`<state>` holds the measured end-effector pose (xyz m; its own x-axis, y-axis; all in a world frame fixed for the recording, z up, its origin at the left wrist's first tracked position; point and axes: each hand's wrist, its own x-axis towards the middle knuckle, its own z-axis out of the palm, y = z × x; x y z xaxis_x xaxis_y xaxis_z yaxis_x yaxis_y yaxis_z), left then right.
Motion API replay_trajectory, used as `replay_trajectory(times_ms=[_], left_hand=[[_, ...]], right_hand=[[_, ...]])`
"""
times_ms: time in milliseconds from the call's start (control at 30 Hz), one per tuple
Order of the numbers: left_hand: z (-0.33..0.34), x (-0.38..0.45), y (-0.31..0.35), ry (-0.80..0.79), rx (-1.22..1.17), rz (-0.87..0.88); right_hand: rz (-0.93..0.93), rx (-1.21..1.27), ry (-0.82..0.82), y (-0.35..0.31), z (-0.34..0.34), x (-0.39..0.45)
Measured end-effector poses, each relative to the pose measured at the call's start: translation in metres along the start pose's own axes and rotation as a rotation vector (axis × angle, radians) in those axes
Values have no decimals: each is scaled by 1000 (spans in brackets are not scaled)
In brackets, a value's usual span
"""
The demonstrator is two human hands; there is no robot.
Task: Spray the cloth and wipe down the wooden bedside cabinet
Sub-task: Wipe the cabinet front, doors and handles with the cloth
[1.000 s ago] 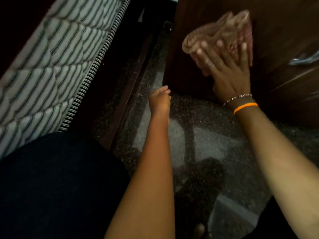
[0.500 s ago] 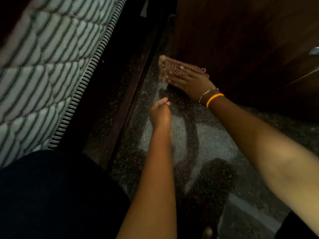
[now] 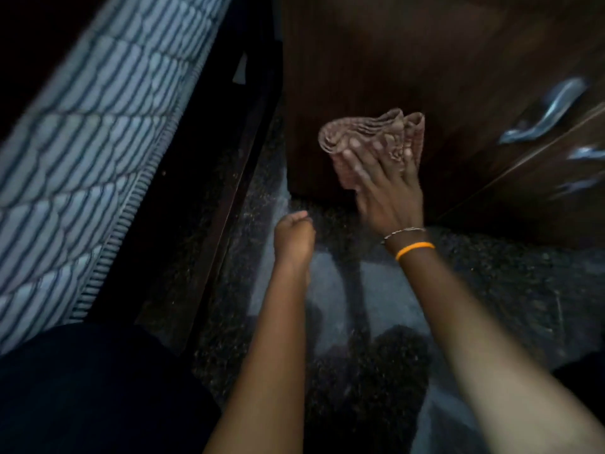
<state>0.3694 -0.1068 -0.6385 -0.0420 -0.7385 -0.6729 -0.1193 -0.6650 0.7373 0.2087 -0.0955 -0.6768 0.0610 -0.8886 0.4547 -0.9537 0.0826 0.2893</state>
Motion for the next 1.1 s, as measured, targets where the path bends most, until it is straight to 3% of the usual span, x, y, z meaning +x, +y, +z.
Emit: replay_trajectory(times_ms=[133, 233, 300, 367, 433, 600, 667, 767, 867, 1000, 1100], left_hand=[[13, -12, 38, -23, 121, 132], [4, -31, 61, 94, 442, 390], [2, -50, 75, 166, 677, 658], [1, -57, 79, 196, 895, 894], [2, -59, 78, 194, 1086, 1008], [9, -52, 84, 170, 1317, 1096], [12, -46, 84, 161, 1405, 1040], [15, -43, 81, 202, 1470, 1015], [16, -41, 80, 211, 1472, 1031], [20, -49, 81, 255, 1357, 1043], [39, -68, 78, 296, 1268, 1189]], right_hand=[[76, 86, 259, 5, -58, 66], [41, -46, 325, 13, -74, 80], [56, -93, 326, 27, -80, 71], [181, -60, 320, 40, -78, 56], [368, -96, 319, 51, -78, 39], [578, 35, 395, 24, -83, 49], [479, 42, 386, 12, -88, 59], [143, -49, 318, 14, -94, 68], [53, -73, 344, 28, -100, 70], [303, 18, 420, 57, -106, 44], [572, 43, 449, 78, -113, 30]])
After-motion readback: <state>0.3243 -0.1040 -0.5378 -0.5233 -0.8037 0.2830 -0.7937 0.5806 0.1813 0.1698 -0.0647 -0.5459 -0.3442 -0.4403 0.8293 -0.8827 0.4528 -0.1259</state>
